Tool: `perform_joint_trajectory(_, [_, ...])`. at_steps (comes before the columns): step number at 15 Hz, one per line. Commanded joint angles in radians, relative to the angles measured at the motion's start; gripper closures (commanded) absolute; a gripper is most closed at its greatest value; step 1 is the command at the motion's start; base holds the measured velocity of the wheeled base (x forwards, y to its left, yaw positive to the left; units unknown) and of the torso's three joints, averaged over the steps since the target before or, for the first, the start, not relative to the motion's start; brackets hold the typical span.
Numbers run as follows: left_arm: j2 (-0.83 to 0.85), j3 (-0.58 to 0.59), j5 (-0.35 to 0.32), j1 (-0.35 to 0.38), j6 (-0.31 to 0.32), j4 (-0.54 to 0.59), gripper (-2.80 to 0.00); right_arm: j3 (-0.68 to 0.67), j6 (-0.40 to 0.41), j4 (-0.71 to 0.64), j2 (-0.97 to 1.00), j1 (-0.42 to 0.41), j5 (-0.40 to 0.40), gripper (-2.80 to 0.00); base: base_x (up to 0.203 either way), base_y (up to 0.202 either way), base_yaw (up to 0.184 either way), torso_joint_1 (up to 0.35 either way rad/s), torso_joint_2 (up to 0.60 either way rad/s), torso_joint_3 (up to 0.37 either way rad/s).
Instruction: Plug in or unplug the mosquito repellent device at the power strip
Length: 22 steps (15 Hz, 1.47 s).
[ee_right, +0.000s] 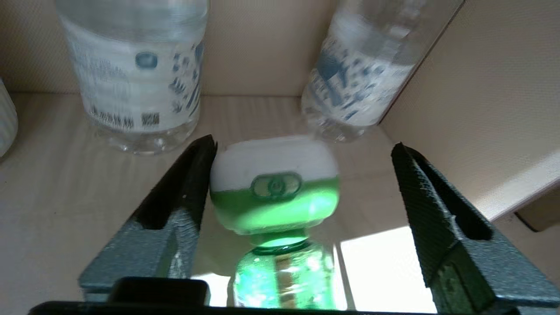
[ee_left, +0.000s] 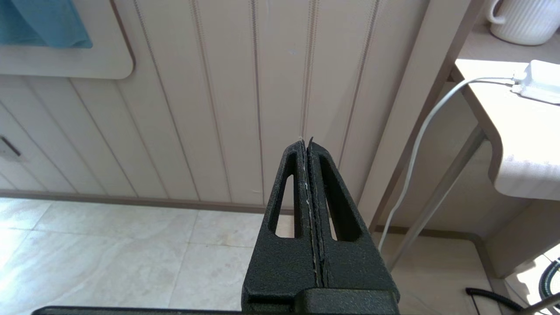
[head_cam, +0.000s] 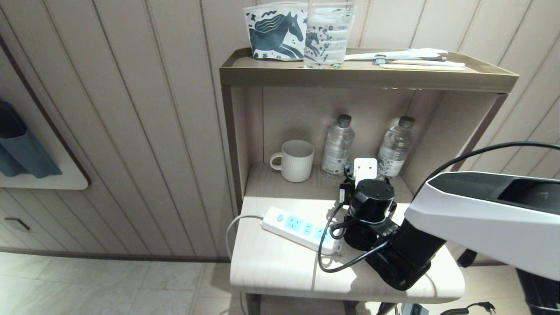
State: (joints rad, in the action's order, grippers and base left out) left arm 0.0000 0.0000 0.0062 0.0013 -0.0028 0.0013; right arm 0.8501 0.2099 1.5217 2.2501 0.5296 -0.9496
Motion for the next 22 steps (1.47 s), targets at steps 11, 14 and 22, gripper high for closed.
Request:
perform_joint_trajectory(11, [0.002, 0.0, 0.0, 0.0, 0.0, 0.0, 0.0, -0.389, 0.039, -0.187, -0.641, 0.012, 0.031, 0.0, 0.0, 0.0, 0.0, 0.0, 0.0, 0.0])
perform_joint_trajectory(14, [0.002, 0.0, 0.0, 0.0, 0.0, 0.0, 0.0, -0.528, 0.036, -0.402, -0.915, -0.006, 0.036, 0.0, 0.0, 0.0, 0.0, 0.0, 0.0, 0.0])
perform_joint_trajectory(22, [0.002, 0.0, 0.001, 0.0, 0.0, -0.001, 0.0, -0.735, -0.072, -1.265, -1.867, -0.329, 0.273, 0.0, 0.0, 0.0, 0.0, 0.0, 0.0, 0.0])
